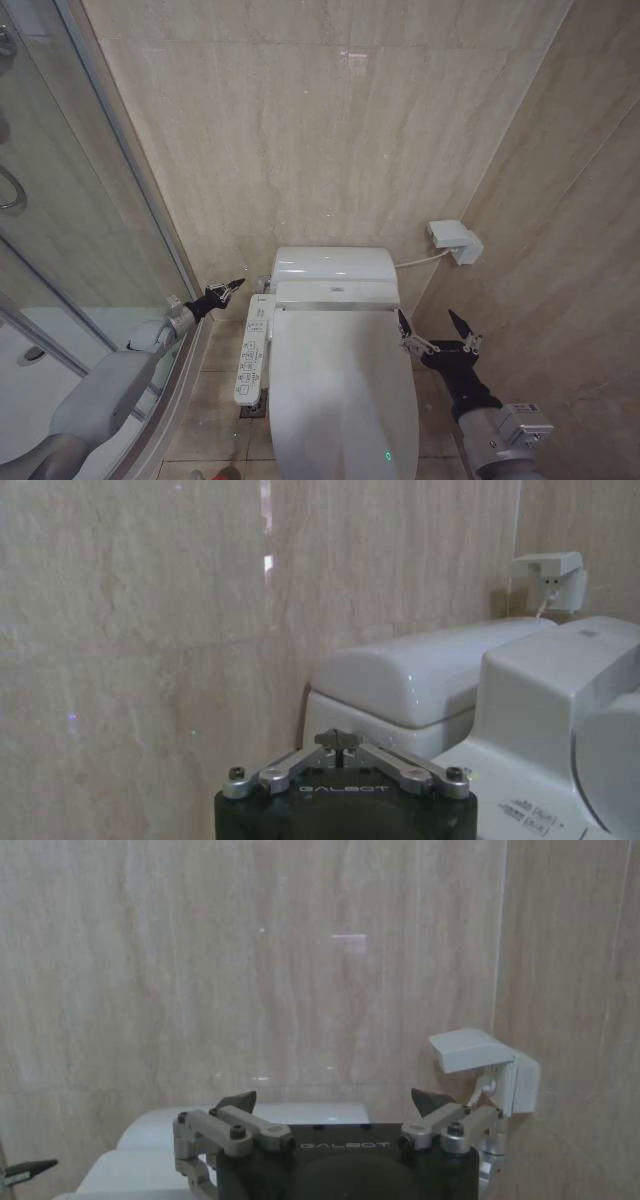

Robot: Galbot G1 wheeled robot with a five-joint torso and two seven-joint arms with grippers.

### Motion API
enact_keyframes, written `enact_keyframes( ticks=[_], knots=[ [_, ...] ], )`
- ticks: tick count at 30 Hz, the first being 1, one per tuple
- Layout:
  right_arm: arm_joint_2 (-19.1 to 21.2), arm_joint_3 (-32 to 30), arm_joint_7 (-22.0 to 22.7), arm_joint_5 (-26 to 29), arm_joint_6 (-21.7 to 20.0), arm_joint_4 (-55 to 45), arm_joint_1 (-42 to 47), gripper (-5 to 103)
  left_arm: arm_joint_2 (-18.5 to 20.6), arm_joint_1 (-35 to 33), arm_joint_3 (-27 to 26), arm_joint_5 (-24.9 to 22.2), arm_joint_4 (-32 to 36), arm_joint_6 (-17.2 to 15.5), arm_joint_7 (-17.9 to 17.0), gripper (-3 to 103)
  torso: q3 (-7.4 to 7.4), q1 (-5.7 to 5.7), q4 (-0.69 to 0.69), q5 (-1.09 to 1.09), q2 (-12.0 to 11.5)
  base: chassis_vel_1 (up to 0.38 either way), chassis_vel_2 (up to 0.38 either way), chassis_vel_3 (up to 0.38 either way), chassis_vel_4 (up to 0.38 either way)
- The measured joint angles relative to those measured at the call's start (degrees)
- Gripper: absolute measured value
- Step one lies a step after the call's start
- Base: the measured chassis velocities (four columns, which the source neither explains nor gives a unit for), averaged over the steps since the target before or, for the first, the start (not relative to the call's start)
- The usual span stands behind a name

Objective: Open the toilet lid, clean the toilet bowl with a toilet brush, close the toilet lid, and flush.

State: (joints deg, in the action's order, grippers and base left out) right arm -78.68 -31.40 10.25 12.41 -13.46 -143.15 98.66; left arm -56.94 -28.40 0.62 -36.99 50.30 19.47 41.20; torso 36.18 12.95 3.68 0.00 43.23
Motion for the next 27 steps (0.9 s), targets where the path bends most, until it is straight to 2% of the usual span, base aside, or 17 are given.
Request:
enact_keyframes(
  ticks=[8,27],
  knots=[
    [0.0,0.0,0.0,0.0,0.0,0.0,0.0,100,-3.9,3.0,0.7,1.6,-6.6,1.9,2.0,0,0.00,0.00,-0.01,0.00,0.0,0.000,0.000,0.000,0.000],
    [0.0,0.0,0.0,0.0,0.0,0.0,0.0,100,-8.6,6.7,1.7,4.3,-14.6,3.9,4.1,0,0.00,0.00,-0.01,0.01,0.0,0.000,0.000,0.000,0.000]
  ],
)
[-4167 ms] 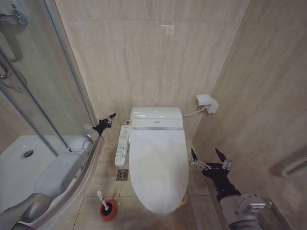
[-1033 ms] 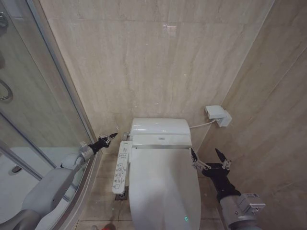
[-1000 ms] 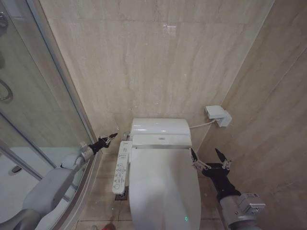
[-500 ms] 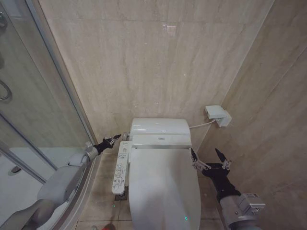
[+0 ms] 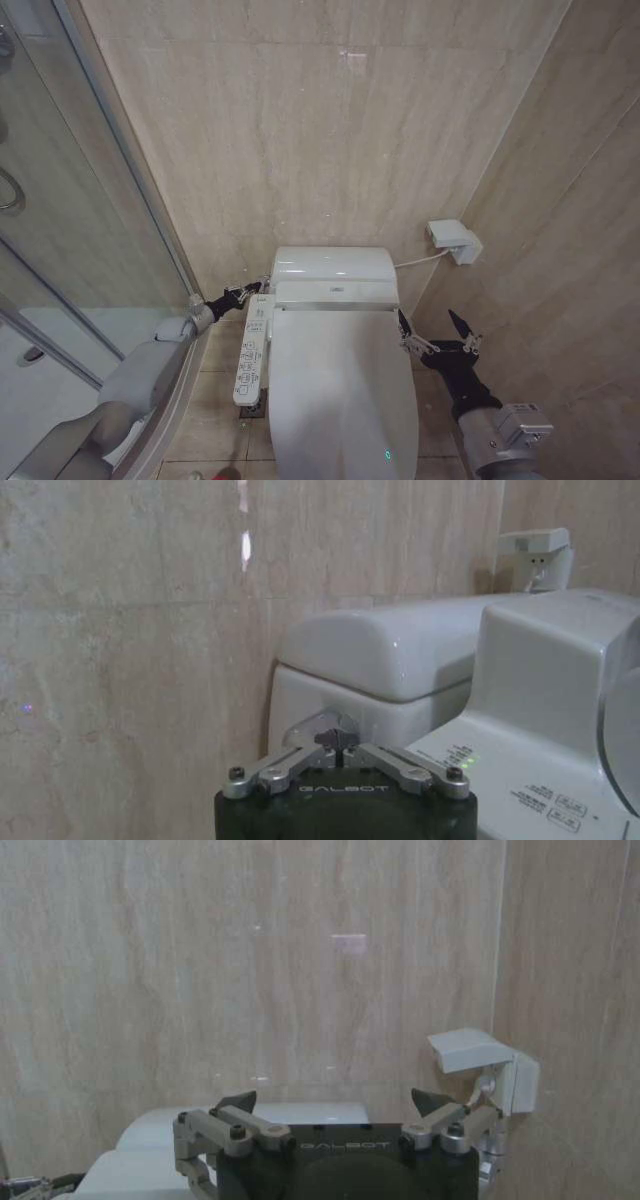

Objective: Open the toilet lid, clean the toilet bowl with a toilet brush, close the toilet lid, and flush.

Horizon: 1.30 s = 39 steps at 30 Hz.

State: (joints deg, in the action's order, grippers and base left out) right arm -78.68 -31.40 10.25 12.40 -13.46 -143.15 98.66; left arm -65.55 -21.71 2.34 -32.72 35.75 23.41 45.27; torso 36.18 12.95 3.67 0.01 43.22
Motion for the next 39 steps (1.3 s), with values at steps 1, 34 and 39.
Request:
enact_keyframes(
  ticks=[1,34,39],
  knots=[
    [0.0,0.0,0.0,0.0,0.0,0.0,0.0,100,0.0,0.0,0.0,0.0,0.0,0.0,0.0,0,0.00,0.00,0.00,0.00,0.0,0.000,0.000,0.000,0.000],
    [0.0,0.0,0.0,0.0,0.0,0.0,0.0,100,-2.7,0.1,-2.4,-1.8,-4.6,1.5,-2.4,0,0.01,0.02,0.04,-0.02,0.0,0.000,0.000,0.000,0.000],
    [0.0,0.0,0.0,0.0,0.0,0.0,0.0,100,-1.0,-1.6,-3.9,-2.2,0.2,1.5,-5.0,0,0.01,0.02,0.04,-0.02,0.0,0.000,0.000,0.000,0.000]
  ],
)
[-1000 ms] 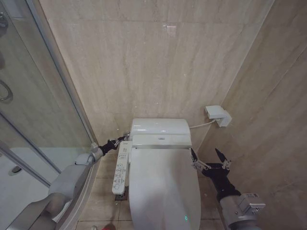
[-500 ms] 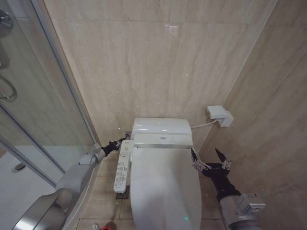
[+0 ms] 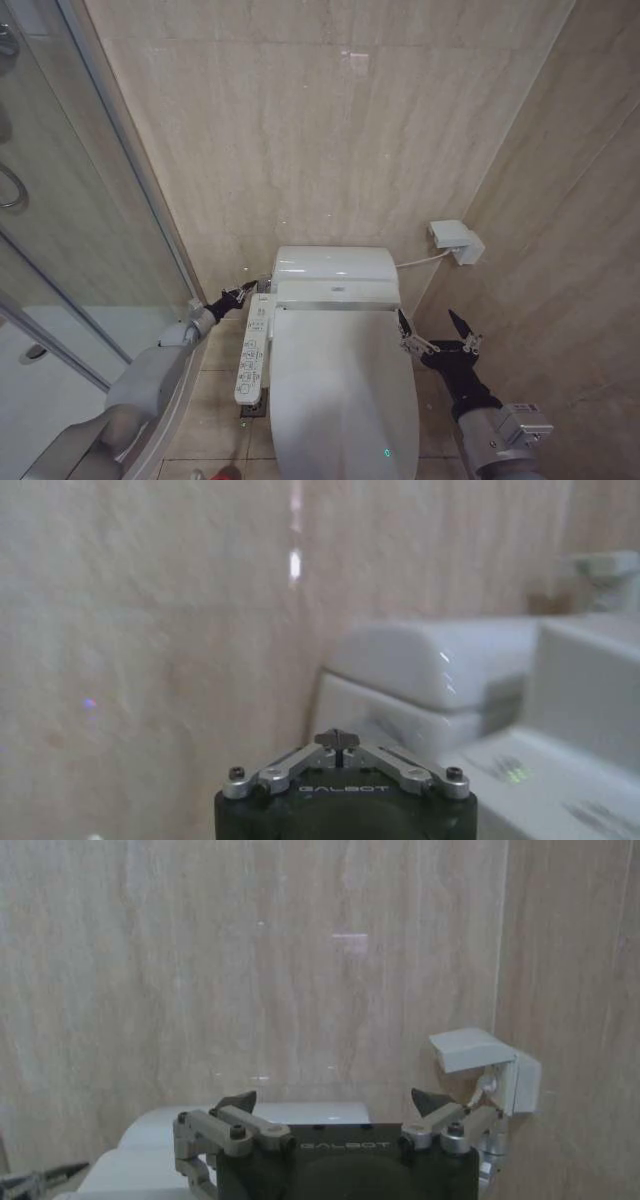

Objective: Open the toilet lid, clean the toilet bowl with a toilet brush, close the toilet lid, and flush.

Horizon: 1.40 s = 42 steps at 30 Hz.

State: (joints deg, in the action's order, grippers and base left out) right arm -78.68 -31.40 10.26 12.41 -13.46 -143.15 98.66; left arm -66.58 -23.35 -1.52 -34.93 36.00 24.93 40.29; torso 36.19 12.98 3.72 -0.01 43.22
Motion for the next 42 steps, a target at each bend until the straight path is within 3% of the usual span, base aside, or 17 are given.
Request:
enact_keyframes(
  ticks=[2,3,5,6,7,9,10,13,16,17,21,30,33,38,42],
  knots=[
    [0.0,0.0,0.0,0.0,0.0,0.0,0.0,100,0.5,-2.1,-2.2,0.7,4.1,0.7,-6.0,0,0.00,-0.01,-0.01,-0.01,0.0,0.000,0.000,0.000,0.000],
    [0.0,0.0,0.0,0.0,0.0,0.0,0.0,100,0.5,-2.1,-2.2,0.7,4.1,0.7,-6.0,0,0.00,-0.01,-0.01,-0.01,0.0,0.000,0.000,0.000,0.000],
    [0.0,0.0,0.0,0.0,0.0,0.0,0.0,100,0.9,-4.4,-3.9,1.8,8.8,1.5,-12.9,0,0.00,-0.01,-0.04,-0.01,0.0,0.000,0.000,0.000,0.000],
    [0.0,0.0,0.0,0.0,0.0,0.0,0.0,100,0.9,-4.4,-3.9,1.8,8.8,1.5,-12.9,0,0.00,-0.01,-0.04,-0.01,0.0,0.000,0.000,0.000,0.000],
    [0.0,0.0,0.0,0.0,0.0,0.0,0.0,100,1.2,-6.1,-5.0,2.6,12.5,1.4,-18.0,0,-0.01,-0.01,-0.04,0.00,0.0,0.000,0.000,0.000,0.000],
    [0.0,0.0,0.0,0.0,0.0,0.0,0.0,100,2.3,-9.4,-6.8,3.6,21.0,-0.4,-29.0,0,-0.01,-0.02,-0.05,-0.01,0.0,0.000,0.000,0.000,0.000],
    [0.0,0.0,0.0,0.0,0.0,0.0,0.0,100,2.3,-9.4,-6.8,3.6,21.0,-0.4,-29.0,0,-0.01,-0.02,-0.05,-0.01,0.0,0.000,0.000,0.000,0.000],
    [0.0,0.0,0.0,0.0,0.0,0.0,0.0,100,4.0,-12.8,-8.7,3.9,32.3,-5.4,-39.5,0,-0.01,-0.02,-0.04,0.01,0.0,0.000,0.000,0.000,0.000],
    [0.0,0.0,0.0,0.0,0.0,0.0,0.0,100,5.9,-15.5,-10.0,2.6,39.9,-9.5,-44.3,0,-0.01,-0.02,-0.03,0.01,0.0,0.000,0.000,0.000,0.000],
    [0.0,0.0,0.0,0.0,0.0,0.0,0.0,100,5.9,-15.5,-10.0,2.6,39.9,-9.5,-44.3,0,-0.01,-0.02,-0.03,0.01,0.0,0.000,0.000,0.000,0.000],
    [0.0,0.0,0.0,0.0,0.0,0.0,0.0,100,9.0,-22.8,-15.0,1.4,51.4,-14.0,-48.4,0,-0.01,-0.02,-0.06,0.01,0.0,0.000,0.000,0.000,0.000],
    [0.0,0.0,0.0,0.0,0.0,0.0,0.0,100,11.2,-37.2,-23.2,0.9,64.2,-16.2,-50.7,0,-0.01,-0.03,-0.06,0.00,0.0,0.000,0.000,0.000,0.000],
    [0.0,0.0,0.0,0.0,0.0,0.0,0.0,100,10.5,-41.9,-24.8,0.7,67.7,-16.2,-51.4,0,-0.01,-0.03,-0.05,0.01,0.0,0.000,0.000,0.000,0.000],
    [0.0,0.0,0.0,0.0,0.0,0.0,0.0,100,5.9,-49.5,-27.5,2.4,73.1,-16.2,-52.5,0,-0.01,-0.03,-0.04,0.01,0.0,0.000,0.000,0.000,0.000],
    [0.0,0.0,0.0,0.0,0.0,0.0,0.0,100,3.5,-53.6,-29.9,5.7,74.6,-15.5,-51.1,0,-0.01,-0.03,-0.04,0.01,0.0,0.000,0.000,0.000,0.000]
  ],
)
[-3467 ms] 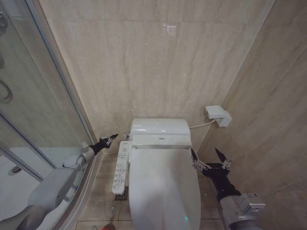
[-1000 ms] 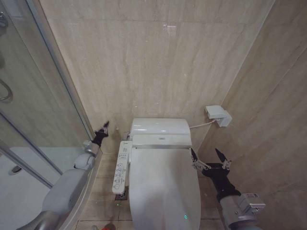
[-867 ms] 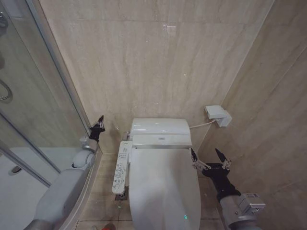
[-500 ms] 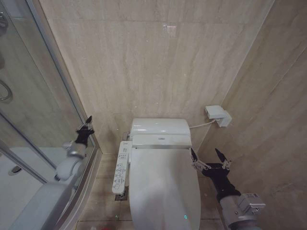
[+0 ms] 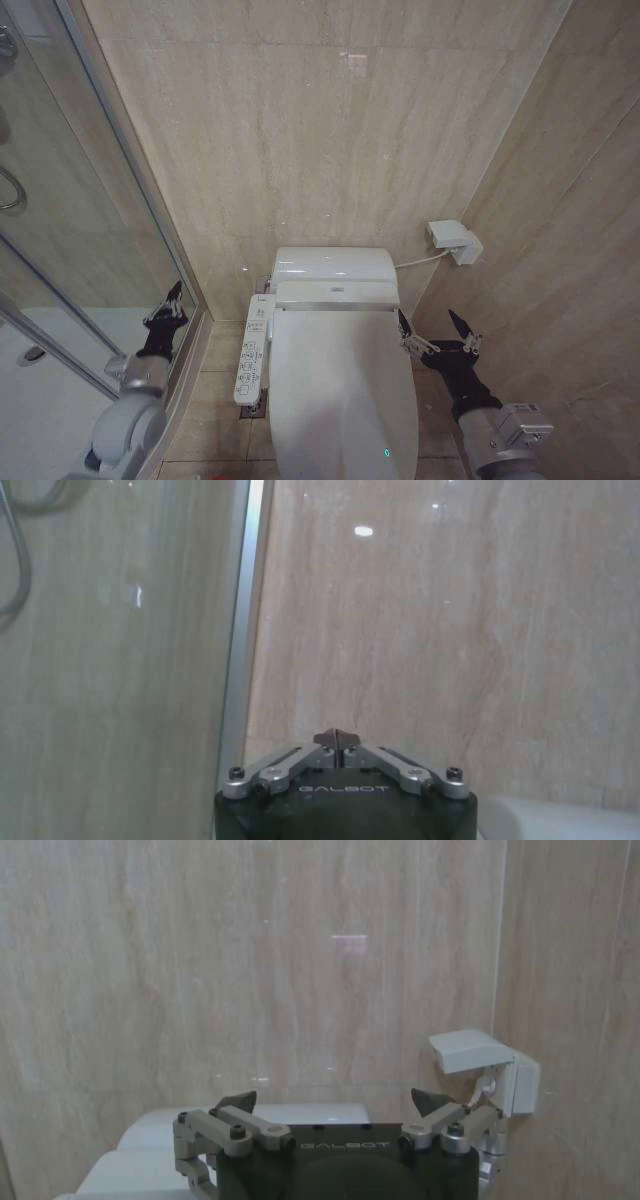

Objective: Open the toilet lid, clean the toilet bowl with a toilet brush, close the toilet lid, and flush.

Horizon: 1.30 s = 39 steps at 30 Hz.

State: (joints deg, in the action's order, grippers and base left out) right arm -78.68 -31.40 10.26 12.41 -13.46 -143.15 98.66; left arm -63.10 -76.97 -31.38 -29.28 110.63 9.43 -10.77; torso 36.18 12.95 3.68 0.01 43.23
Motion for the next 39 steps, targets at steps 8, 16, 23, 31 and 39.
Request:
enact_keyframes(
  ticks=[8,16,23,31,39],
  knots=[
    [0.0,0.0,0.0,0.0,0.0,0.0,0.0,100,-3.8,-8.2,-4.6,2.2,5.6,0.6,2.7,10,0.00,0.00,-0.01,0.00,0.0,0.000,0.000,0.000,0.000],
    [0.0,0.0,0.0,0.0,0.0,0.0,0.0,100,-9.3,-19.8,-6.9,6.3,15.1,1.1,3.8,37,0.00,0.00,-0.01,0.01,0.0,0.000,0.000,0.000,0.000],
    [0.0,0.0,0.0,0.0,0.0,0.0,0.0,100,-12.7,-25.8,-7.0,10.8,22.0,0.9,2.7,64,0.00,0.00,0.00,0.01,0.0,0.000,0.000,0.000,0.000],
    [0.0,0.0,0.0,0.0,0.0,0.0,0.0,100,-16.1,-31.5,-6.5,16.4,27.6,1.1,2.1,100,0.00,0.01,0.00,0.00,0.0,0.000,0.000,0.000,0.000],
    [0.0,0.0,0.0,0.0,0.0,0.0,0.0,100,-19.3,-36.7,-4.1,21.1,30.4,2.4,1.6,100,0.00,0.01,-0.01,0.00,0.0,0.000,0.000,0.000,0.000]
  ],
)
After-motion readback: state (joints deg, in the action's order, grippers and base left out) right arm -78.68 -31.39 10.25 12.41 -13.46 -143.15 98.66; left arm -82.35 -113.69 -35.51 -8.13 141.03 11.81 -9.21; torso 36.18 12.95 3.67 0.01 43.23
